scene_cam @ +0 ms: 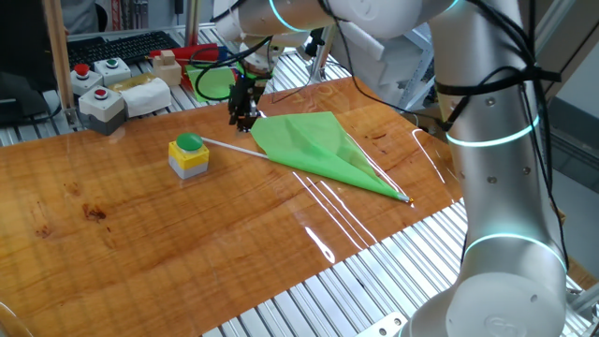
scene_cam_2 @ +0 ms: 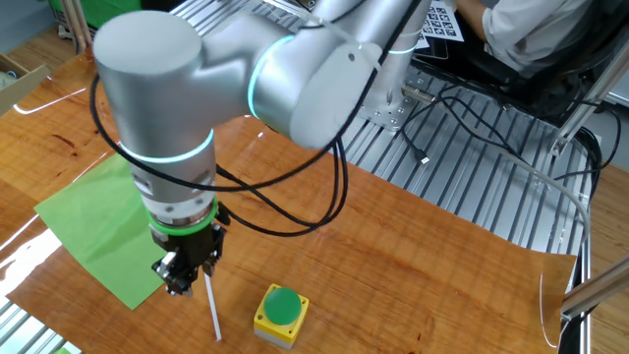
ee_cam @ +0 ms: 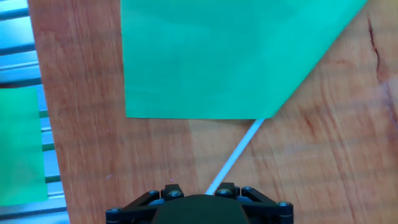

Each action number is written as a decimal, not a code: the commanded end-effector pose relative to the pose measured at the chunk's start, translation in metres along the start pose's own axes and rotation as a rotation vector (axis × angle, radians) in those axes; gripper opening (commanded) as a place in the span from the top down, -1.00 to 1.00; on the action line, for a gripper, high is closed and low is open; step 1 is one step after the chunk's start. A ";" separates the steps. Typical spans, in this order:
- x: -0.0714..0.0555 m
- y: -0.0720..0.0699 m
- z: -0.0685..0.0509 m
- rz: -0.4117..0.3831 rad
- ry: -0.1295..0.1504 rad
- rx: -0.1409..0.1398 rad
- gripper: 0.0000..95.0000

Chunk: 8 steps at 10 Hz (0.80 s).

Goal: Wave the flag

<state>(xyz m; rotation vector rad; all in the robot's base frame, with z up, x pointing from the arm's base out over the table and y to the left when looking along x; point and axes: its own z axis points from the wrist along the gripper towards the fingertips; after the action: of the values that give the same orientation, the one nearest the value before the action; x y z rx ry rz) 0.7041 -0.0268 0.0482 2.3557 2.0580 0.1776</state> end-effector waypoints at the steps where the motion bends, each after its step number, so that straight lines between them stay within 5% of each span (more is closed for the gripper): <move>1: 0.001 0.002 0.010 0.005 0.002 0.005 -0.20; 8: 0.004 -0.012 0.032 0.008 0.014 0.004 -0.20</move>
<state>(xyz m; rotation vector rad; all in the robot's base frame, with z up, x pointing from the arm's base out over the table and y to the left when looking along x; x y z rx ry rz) 0.6934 -0.0192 0.0153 2.3729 2.0586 0.1906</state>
